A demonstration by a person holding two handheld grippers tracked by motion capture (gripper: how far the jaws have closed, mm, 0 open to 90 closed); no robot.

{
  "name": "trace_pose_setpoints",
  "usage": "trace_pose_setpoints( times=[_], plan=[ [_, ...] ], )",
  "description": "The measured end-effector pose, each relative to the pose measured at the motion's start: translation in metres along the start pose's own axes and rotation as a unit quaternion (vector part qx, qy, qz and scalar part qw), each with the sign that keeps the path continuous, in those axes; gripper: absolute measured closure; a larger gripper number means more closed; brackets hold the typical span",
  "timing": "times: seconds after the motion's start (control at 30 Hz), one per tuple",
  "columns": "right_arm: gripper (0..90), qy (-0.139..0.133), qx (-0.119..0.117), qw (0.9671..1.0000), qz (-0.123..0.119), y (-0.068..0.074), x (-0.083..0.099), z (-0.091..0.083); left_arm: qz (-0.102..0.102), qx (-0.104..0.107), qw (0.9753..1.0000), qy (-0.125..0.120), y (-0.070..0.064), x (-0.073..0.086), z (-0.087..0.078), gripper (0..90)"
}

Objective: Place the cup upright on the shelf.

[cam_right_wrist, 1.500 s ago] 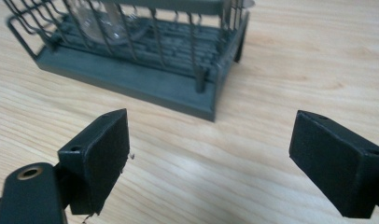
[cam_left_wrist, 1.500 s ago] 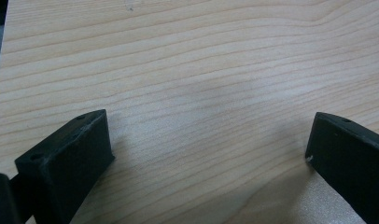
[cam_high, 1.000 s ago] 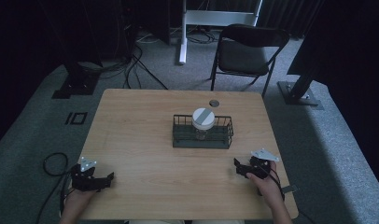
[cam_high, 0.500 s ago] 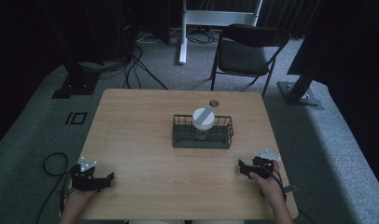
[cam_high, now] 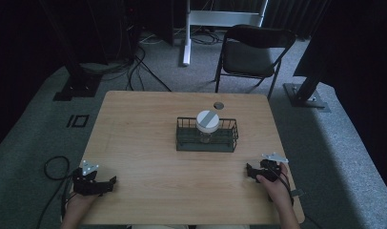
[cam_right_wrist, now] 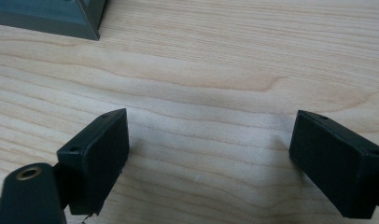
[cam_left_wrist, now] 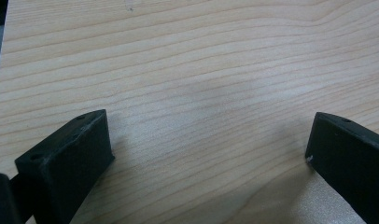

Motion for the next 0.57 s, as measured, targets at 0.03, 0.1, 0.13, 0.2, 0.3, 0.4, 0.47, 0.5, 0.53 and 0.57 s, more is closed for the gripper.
trace_pose_setpoints(
  times=[0.03,0.1,0.13,0.2,0.3,0.4,0.47,0.5,0.53,0.57],
  plan=[
    [11.6,0.0,-0.002,1.0,0.001,-0.0003,-0.0001,0.0,0.0,0.0,1.0,0.0,0.0,0.0,0.0,0.5],
    [11.3,0.0,-0.007,1.0,0.001,-0.0013,-0.0003,0.0,0.0,0.0,1.0,0.0,0.0,0.0,0.0,0.5],
    [11.3,-0.001,-0.008,1.0,0.001,-0.0015,-0.0003,0.0,0.0,0.0,1.0,0.0,0.0,0.0,0.0,0.6],
    [11.2,-0.001,-0.008,1.0,0.001,-0.0015,-0.0003,0.0,0.001,0.0,1.0,0.001,0.0001,0.0001,-0.0001,0.5],
    [11.2,0.001,-0.003,1.0,-0.001,-0.0004,-0.0004,0.0003,0.0,-0.001,1.0,0.001,-0.0002,0.0002,-0.0003,0.6],
    [11.0,0.001,-0.003,1.0,-0.003,-0.0002,-0.0005,0.0005,-0.002,-0.002,1.0,0.001,-0.0004,0.0004,-0.0003,0.6],
    [11.0,0.001,-0.004,1.0,-0.004,-0.0002,-0.0005,0.0004,-0.001,-0.002,1.0,0.002,-0.0003,0.0004,-0.0004,0.6],
    [11.1,0.001,-0.003,1.0,-0.004,-0.0001,-0.0005,0.0005,-0.001,-0.002,1.0,0.002,-0.0003,0.0004,-0.0004,0.6],
    [11.1,0.001,-0.003,1.0,-0.004,0.0,-0.0006,0.0005,-0.002,-0.002,1.0,0.002,-0.0003,0.0003,-0.0004,0.6],
    [11.1,0.001,-0.003,1.0,-0.005,0.0,-0.0006,0.0005,-0.002,-0.002,1.0,0.001,-0.0004,0.0003,-0.0003,0.5]
  ],
)
Point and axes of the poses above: each handheld gripper's, and its own axes: z roughly forward along the jaws, x roughly out of its underside, y roughly to its left, the point moved 2 cm from there along z, roughly forward along the jaws, and after that the axes turned 13 degrees about y, right-handed, at the moved point
